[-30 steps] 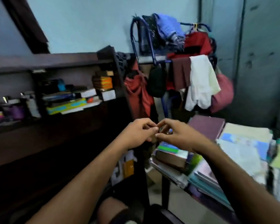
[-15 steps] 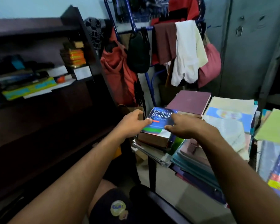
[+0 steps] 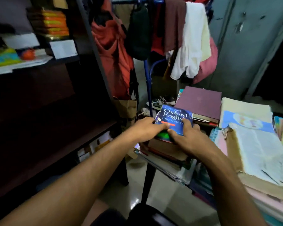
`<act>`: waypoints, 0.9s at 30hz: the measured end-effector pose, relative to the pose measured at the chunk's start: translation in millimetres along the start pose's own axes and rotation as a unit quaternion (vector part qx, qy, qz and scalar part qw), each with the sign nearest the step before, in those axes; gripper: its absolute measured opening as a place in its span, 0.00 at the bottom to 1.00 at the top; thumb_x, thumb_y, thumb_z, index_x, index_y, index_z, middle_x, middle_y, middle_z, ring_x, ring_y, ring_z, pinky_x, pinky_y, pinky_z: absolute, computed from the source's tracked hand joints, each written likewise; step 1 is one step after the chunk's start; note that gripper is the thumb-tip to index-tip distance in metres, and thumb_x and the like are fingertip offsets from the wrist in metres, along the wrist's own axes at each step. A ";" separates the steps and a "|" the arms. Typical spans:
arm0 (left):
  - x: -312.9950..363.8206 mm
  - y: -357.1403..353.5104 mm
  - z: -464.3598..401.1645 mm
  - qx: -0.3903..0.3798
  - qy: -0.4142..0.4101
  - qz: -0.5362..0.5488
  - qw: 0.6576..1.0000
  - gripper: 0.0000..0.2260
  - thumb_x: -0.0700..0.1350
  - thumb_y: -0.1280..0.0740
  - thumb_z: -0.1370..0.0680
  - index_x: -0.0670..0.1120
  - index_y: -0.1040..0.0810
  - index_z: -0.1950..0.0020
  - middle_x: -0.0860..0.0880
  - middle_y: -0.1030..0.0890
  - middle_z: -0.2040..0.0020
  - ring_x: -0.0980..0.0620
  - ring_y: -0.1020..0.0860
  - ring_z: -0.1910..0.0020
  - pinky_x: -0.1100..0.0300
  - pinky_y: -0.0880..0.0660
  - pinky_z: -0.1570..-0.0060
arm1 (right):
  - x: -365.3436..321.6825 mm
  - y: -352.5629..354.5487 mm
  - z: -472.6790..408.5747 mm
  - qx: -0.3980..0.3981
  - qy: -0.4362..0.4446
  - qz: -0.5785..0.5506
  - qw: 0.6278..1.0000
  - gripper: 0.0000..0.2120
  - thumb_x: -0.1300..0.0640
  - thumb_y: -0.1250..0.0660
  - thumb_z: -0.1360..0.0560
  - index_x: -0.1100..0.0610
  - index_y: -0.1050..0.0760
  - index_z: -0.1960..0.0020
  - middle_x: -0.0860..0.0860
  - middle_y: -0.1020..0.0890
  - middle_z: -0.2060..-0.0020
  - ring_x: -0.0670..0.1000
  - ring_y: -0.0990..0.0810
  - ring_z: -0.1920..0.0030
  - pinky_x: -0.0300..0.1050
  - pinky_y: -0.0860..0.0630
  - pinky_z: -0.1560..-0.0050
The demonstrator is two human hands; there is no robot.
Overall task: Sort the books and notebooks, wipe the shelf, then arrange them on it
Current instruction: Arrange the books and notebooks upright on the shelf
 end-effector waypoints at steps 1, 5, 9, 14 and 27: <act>0.7 1.7 -1.1 0.005 0.007 0.019 1.000 0.19 0.65 0.31 0.25 0.52 0.15 0.46 0.51 0.15 0.45 0.50 0.18 0.45 0.55 0.23 0.39 | -2.7 5.1 -3.2 0.006 -0.004 -0.003 1.000 0.38 0.32 0.45 0.21 0.56 0.45 0.21 0.65 0.35 0.28 0.67 0.28 0.32 0.55 0.29 0.37; 7.1 10.9 29.1 0.050 0.068 0.152 0.985 0.20 0.62 0.30 0.24 0.45 0.14 0.47 0.47 0.13 0.53 0.50 0.16 0.57 0.60 0.22 0.59 | -25.5 23.8 1.0 0.044 0.037 -0.052 0.997 0.41 0.25 0.44 0.28 0.58 0.27 0.33 0.61 0.22 0.37 0.64 0.23 0.39 0.55 0.25 0.41; 11.7 25.0 62.0 0.114 0.044 0.258 0.958 0.17 0.55 0.26 0.25 0.44 0.16 0.45 0.43 0.13 0.54 0.43 0.14 0.55 0.54 0.21 0.56 | -41.7 29.6 17.1 0.068 0.083 -0.128 0.986 0.38 0.28 0.40 0.26 0.56 0.32 0.30 0.63 0.27 0.34 0.65 0.25 0.35 0.55 0.28 0.39; -10.6 61.3 114.7 0.151 0.052 0.344 0.925 0.30 0.51 0.23 0.36 0.46 0.22 0.36 0.43 0.14 0.47 0.42 0.14 0.51 0.39 0.18 0.49 | -102.9 16.4 59.6 0.086 0.214 -0.235 0.944 0.37 0.38 0.32 0.26 0.52 0.40 0.23 0.57 0.33 0.33 0.62 0.27 0.33 0.54 0.29 0.37; -190.8 235.6 136.5 0.482 -0.007 0.167 0.860 0.38 0.41 0.20 0.33 0.54 0.32 0.27 0.53 0.17 0.42 0.58 0.18 0.49 0.67 0.23 0.49 | -308.7 -164.3 8.8 -0.044 0.366 -0.218 0.904 0.38 0.40 0.36 0.31 0.45 0.41 0.23 0.49 0.36 0.29 0.47 0.32 0.29 0.49 0.34 0.25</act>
Point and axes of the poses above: each hand's wrist, its own z-axis away from the middle knuckle, its own y-axis out of the back of the hand, x = y × z, the point moved 9 cm from there along -z, towards the middle knuckle
